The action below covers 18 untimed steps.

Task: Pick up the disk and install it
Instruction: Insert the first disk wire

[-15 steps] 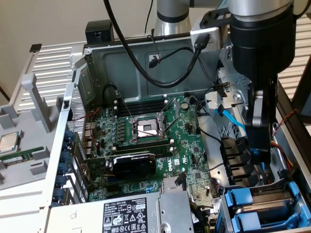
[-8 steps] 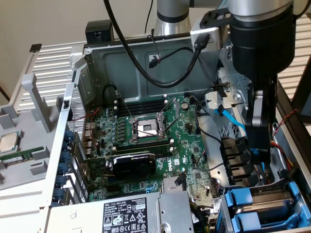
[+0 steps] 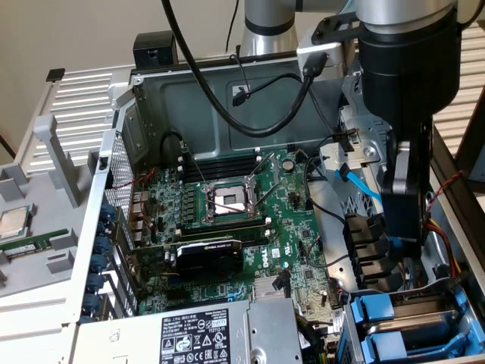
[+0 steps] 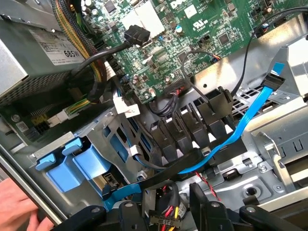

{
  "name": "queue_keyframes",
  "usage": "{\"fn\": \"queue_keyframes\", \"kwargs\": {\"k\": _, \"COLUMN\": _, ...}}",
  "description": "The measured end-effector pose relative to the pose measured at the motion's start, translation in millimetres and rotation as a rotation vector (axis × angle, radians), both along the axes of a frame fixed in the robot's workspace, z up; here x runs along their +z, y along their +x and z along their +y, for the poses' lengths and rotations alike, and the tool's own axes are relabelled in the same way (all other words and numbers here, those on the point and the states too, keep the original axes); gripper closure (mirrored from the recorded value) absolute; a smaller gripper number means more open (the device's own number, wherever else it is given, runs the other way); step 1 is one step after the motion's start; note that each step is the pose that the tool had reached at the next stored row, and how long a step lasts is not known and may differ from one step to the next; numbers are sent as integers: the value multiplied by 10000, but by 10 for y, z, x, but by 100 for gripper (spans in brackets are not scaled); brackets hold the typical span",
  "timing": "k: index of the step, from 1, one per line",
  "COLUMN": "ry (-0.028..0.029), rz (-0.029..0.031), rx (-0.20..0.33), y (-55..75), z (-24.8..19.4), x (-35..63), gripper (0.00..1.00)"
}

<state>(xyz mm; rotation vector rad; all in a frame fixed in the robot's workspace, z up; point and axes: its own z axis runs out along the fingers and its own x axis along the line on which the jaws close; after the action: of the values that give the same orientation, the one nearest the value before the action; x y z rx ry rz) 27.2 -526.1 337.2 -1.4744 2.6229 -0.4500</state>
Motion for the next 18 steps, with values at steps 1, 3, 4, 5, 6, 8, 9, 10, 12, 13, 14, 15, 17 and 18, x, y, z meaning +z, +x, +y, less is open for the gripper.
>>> {"fn": "queue_keyframes", "kwargs": {"k": 1, "ry": 0, "rz": 0, "rx": 0, "y": 0, "z": 0, "x": 0, "gripper": 51}}
{"fn": "queue_keyframes", "kwargs": {"k": 3, "ry": -1, "rz": 1, "rx": 0, "y": 0, "z": 1, "x": 4, "gripper": 51}}
{"fn": "queue_keyframes", "kwargs": {"k": 4, "ry": -3, "rz": 1, "rx": 0, "y": 0, "z": 1, "x": 17, "gripper": 51}}
{"fn": "queue_keyframes", "kwargs": {"k": 5, "ry": -3, "rz": 1, "rx": 0, "y": 0, "z": 0, "x": 41, "gripper": 51}}
{"fn": "queue_keyframes", "kwargs": {"k": 6, "ry": -2, "rz": 0, "rx": 0, "y": 0, "z": 0, "x": 77, "gripper": 51}}
{"fn": "queue_keyframes", "kwargs": {"k": 8, "ry": -4, "rz": 1, "rx": -1, "y": 0, "z": 0, "x": 168, "gripper": 51}}
{"fn": "queue_keyframes", "kwargs": {"k": 9, "ry": -1, "rz": 0, "rx": -1, "y": 0, "z": 0, "x": 210, "gripper": 51}}
{"fn": "queue_keyframes", "kwargs": {"k": 10, "ry": -2, "rz": 0, "rx": -1, "y": 0, "z": 0, "x": 259, "gripper": 51}}
{"fn": "queue_keyframes", "kwargs": {"k": 12, "ry": -2, "rz": 0, "rx": -2, "y": -1, "z": -2, "x": 347, "gripper": 51}}
{"fn": "queue_keyframes", "kwargs": {"k": 13, "ry": -3, "rz": 0, "rx": 1, "y": 0, "z": -6, "x": 392, "gripper": 51}}
{"fn": "queue_keyframes", "kwargs": {"k": 14, "ry": -1, "rz": 0, "rx": 0, "y": 0, "z": -13, "x": 438, "gripper": 51}}
{"fn": "queue_keyframes", "kwargs": {"k": 15, "ry": -1, "rz": -1, "rx": 0, "y": 0, "z": -24, "x": 484, "gripper": 51}}
{"fn": "queue_keyframes", "kwargs": {"k": 17, "ry": 0, "rz": 0, "rx": 0, "y": 0, "z": -60, "x": 577, "gripper": 51}}
{"fn": "queue_keyframes", "kwargs": {"k": 18, "ry": -3, "rz": 1, "rx": 0, "y": 0, "z": -82, "x": 623, "gripper": 51}}
